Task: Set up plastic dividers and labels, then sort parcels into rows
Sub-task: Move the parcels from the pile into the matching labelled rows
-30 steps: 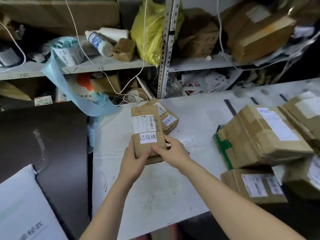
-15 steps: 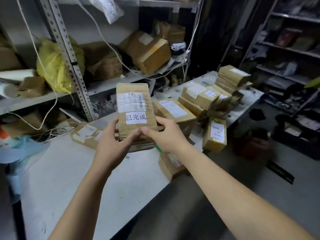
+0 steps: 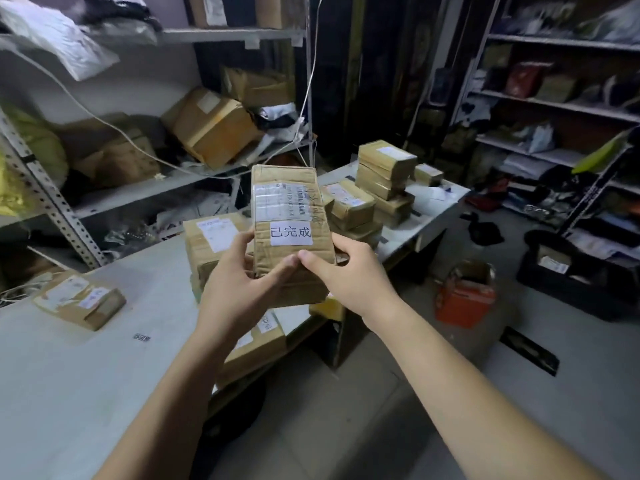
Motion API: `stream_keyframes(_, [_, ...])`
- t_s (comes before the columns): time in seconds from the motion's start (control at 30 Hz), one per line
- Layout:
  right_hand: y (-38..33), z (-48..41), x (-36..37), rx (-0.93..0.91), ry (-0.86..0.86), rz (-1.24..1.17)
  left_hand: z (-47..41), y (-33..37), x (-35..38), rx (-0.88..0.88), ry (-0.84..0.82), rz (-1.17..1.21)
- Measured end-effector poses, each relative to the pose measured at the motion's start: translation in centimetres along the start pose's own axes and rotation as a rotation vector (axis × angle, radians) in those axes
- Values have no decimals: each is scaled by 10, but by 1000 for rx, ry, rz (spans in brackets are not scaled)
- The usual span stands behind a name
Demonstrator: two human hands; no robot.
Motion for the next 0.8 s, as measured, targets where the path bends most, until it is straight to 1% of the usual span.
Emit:
stream_keyframes(0.2, [38,-38,-71,24,50,-6,-32,33,82,3,-4,-76])
stream_keyframes(0.33, [60,-80,-115,67,66,-4,-78,40,137,-2,-9,-67])
stream_keyframes(0.5, [86,-144,-162,112,99,67,-138,48,203,-40,-35,-28])
stream_keyframes(0.63, [105,-190,-194,146,99,116,-179,56,243,-84,-53,-35])
stream_keyframes(0.8, [121,-247,-218,156,53,77,-224,68,273,-125,-7,-98])
Point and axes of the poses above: each hand's wrist, its own z-axis away from the middle knuckle, its own x-axis out of the palm, y = z × x, the point moved 6 cm from there along -z, towards the middle knuckle, and after that the axes turned 6 degrees about -z, right-handed, at the moved point
